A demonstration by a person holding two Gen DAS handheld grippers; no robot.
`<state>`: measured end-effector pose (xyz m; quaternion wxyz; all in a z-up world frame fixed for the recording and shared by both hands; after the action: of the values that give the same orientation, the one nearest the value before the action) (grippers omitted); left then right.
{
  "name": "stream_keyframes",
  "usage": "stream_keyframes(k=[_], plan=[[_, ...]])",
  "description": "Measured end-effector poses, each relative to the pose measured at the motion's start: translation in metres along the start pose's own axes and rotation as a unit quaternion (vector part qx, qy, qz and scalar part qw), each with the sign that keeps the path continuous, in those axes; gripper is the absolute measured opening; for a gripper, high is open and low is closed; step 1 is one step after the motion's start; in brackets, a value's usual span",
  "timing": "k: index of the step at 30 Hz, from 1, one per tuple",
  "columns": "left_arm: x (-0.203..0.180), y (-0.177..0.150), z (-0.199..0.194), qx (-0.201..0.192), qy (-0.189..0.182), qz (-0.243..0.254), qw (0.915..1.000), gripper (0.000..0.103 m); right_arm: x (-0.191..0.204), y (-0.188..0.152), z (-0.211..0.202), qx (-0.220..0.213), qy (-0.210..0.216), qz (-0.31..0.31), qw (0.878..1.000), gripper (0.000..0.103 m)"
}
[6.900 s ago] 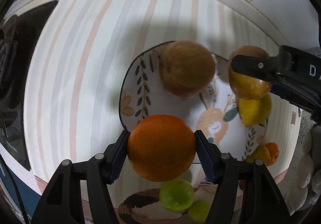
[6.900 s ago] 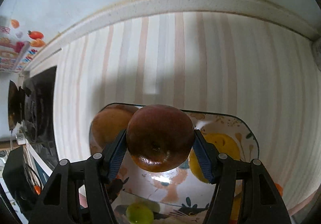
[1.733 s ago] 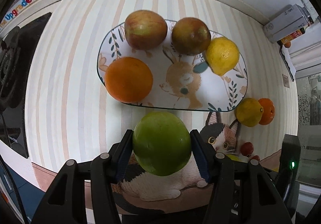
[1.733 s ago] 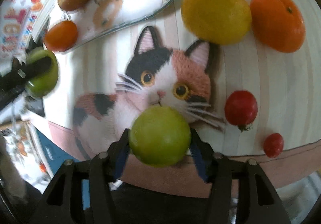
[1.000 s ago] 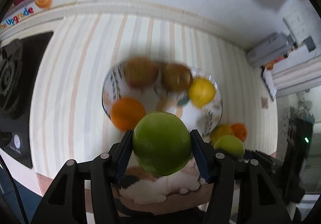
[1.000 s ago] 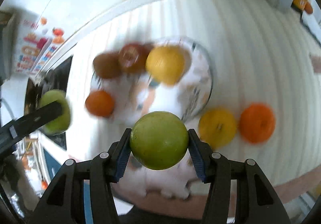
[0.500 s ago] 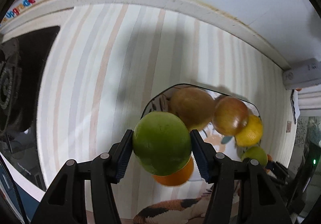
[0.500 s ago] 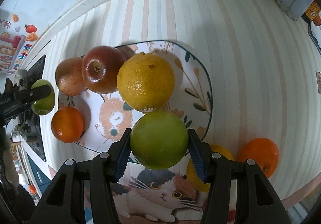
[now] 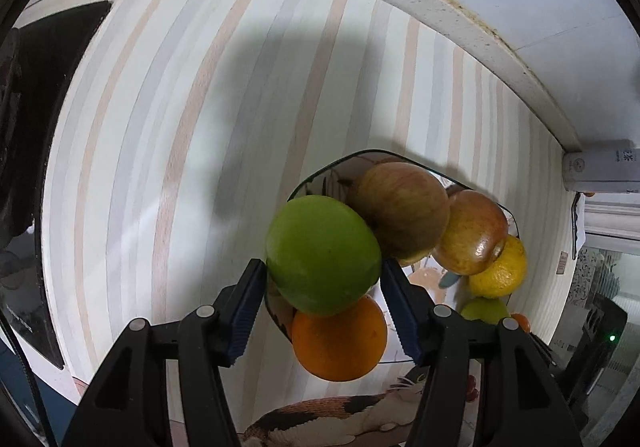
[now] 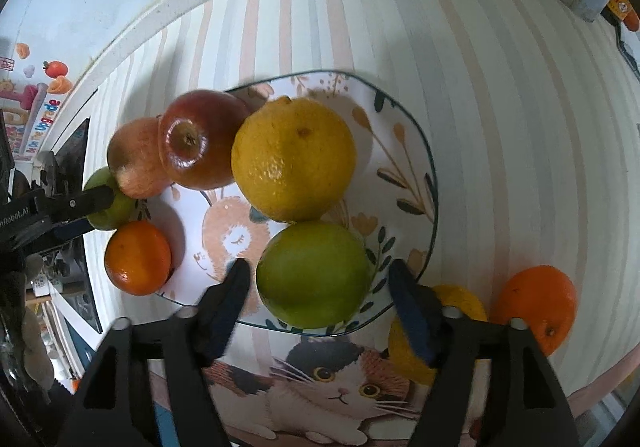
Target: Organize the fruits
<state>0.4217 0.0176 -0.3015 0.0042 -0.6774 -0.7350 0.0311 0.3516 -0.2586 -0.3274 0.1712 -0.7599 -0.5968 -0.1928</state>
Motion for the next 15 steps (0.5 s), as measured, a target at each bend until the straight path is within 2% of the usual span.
stream_keyframes(k=[1,3,4,6,12,15], plan=[[0.000,-0.001,-0.003,-0.005,0.001,0.002,1.0000,0.059,0.000,0.000,-0.003,-0.002,0.000,0.000,1.000,0.082],[-0.001,-0.002,-0.010,-0.013,0.000,0.006,0.9999,0.073,0.002,0.000,-0.009,-0.004,-0.003,-0.002,1.000,0.085],[-0.002,-0.003,-0.014,-0.018,0.000,0.007,0.9998,0.077,0.003,-0.001,-0.012,-0.004,-0.006,-0.004,1.000,0.090],[-0.001,-0.005,-0.020,-0.026,0.020,0.007,0.9994,0.088,0.004,-0.004,-0.016,0.000,-0.022,-0.007,1.000,0.092],[-0.004,-0.032,-0.037,-0.048,0.038,0.016,0.9980,0.089,0.010,-0.024,-0.029,0.000,-0.045,-0.026,0.999,0.093],[-0.008,-0.055,-0.046,-0.075,0.059,0.024,0.9951,0.089,0.016,-0.036,-0.037,-0.007,-0.056,-0.040,0.998,0.093]])
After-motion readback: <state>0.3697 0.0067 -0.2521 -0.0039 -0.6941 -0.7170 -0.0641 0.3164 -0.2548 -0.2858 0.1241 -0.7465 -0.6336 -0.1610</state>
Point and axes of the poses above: each gripper's, at about its wrist camera, not at the fingertips, and z roughly the way its jaws point, x to its left, y to its top, the point moved 2 cm from there along z, roughly the way its jaws point, and after that the axes turned 13 degrees about y, right-handed, at the moved point
